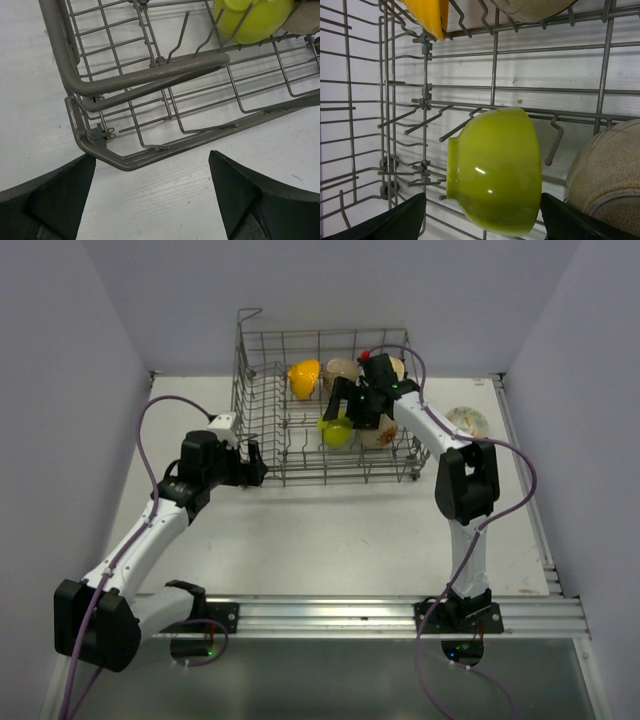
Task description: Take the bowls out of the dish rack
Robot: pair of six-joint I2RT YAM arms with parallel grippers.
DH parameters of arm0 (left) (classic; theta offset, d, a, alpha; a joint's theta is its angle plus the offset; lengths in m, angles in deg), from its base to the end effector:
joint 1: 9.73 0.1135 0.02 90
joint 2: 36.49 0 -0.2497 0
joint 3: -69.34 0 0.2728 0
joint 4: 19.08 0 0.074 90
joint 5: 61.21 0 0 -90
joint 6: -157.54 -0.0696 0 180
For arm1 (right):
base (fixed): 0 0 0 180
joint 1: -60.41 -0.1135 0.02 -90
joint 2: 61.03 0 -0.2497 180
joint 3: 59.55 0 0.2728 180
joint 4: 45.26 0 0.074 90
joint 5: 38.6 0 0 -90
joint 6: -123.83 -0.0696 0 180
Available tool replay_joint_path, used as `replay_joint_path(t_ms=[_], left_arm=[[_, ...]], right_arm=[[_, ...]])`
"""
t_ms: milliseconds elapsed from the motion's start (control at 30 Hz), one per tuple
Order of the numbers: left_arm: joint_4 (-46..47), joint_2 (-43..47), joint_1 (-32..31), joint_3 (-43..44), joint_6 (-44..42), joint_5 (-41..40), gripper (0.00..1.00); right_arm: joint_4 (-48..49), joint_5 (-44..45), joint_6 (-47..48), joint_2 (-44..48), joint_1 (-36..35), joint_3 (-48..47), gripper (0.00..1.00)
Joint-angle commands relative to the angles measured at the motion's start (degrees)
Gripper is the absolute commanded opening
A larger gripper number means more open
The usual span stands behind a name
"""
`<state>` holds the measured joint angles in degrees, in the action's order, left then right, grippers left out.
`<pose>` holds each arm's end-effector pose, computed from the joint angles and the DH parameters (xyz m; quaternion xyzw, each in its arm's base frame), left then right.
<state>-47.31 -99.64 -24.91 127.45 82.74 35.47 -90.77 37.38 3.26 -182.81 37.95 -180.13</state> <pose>0.2861 -0.0860 0.2338 0.0275 0.8784 -0.1737 0.4443 0.4753 0.2147 0.2170 0.0203 0.9234 0.2649 0.2769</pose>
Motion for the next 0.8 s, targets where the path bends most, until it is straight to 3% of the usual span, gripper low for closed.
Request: replay_joint_path(t_ms=[0,100,200,533,633,767], left_arm=[[1.6,-0.2,-0.3,-0.1,-1.2,1.2,1.00],[1.6,0.0,-0.4,-0.1,-1.2,1.2,1.00],[1.7,-0.1,-0.3,-0.1,-1.2,1.3,1.00],[1.7,0.1,-0.4,-0.1,-1.2,1.2,1.00],[1.6,0.1,-0.3,-0.1,-1.1,1.2,1.00],[1.6,0.3,-0.3,-0.2,-1.1,1.1,1.00]], right_arm=[[0.1,-1.5,0.7,-0.8,-0.5,-0.8,0.98],[-0.2,-1.4,0.9,-0.9,-0.5,-0.9,0.92],[1.2,-2.7,0.2,-0.6,-0.5,-0.6,0.80],[5.5,-9.0,-4.2,0.9,-0.4,-0.5,0.60],[7.5,-11.1,-5.7,1.6,-0.4,-0.2,0.47],[12.2,-13.8,-8.7,2.4,-0.3,1.7,0.43]])
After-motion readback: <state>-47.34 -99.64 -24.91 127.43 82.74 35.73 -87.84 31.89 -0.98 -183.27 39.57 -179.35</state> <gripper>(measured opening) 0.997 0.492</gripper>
